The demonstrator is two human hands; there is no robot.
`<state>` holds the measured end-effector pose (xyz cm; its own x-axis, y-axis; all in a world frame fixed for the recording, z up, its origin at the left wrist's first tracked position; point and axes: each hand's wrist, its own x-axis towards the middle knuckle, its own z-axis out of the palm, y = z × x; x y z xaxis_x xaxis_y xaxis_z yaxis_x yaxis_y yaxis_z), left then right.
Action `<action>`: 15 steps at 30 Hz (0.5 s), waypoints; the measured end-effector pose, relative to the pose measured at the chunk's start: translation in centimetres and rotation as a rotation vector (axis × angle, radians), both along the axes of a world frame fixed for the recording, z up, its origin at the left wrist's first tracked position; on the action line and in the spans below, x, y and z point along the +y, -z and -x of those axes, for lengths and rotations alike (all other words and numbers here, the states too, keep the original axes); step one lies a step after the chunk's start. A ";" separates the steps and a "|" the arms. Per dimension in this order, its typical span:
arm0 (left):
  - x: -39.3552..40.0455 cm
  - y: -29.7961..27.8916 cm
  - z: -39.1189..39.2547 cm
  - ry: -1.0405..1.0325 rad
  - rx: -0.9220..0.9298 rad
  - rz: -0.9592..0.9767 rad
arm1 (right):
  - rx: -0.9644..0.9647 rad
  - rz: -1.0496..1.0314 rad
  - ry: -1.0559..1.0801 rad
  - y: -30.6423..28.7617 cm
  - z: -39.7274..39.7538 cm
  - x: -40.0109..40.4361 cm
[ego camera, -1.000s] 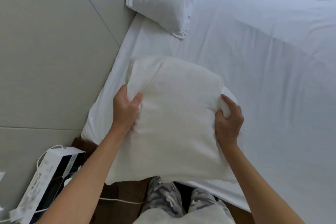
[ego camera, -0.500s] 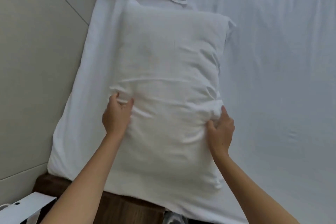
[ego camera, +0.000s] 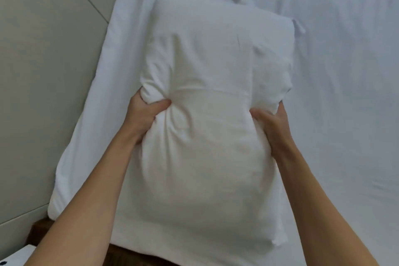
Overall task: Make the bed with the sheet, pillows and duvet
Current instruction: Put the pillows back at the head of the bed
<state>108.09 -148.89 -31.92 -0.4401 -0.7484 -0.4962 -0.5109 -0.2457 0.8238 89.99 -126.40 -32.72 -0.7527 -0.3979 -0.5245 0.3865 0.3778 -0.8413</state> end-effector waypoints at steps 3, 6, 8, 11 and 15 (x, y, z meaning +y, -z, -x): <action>-2.1 -2.8 -0.1 -0.035 0.081 0.048 | 0.088 0.108 0.057 -2.0 -0.5 -1.8; -5.0 -6.0 0.3 -0.018 0.159 0.136 | 0.083 0.212 0.095 -3.5 -1.1 -4.3; -6.8 -8.0 0.6 -0.006 0.187 0.208 | 0.085 0.261 0.116 -4.4 -1.6 -6.3; -9.0 -11.3 0.5 0.006 0.199 0.322 | 0.140 0.298 0.125 -5.7 -2.3 -9.2; -11.9 -14.6 0.7 0.017 0.217 0.480 | 0.138 0.429 0.149 -6.9 -1.7 -12.7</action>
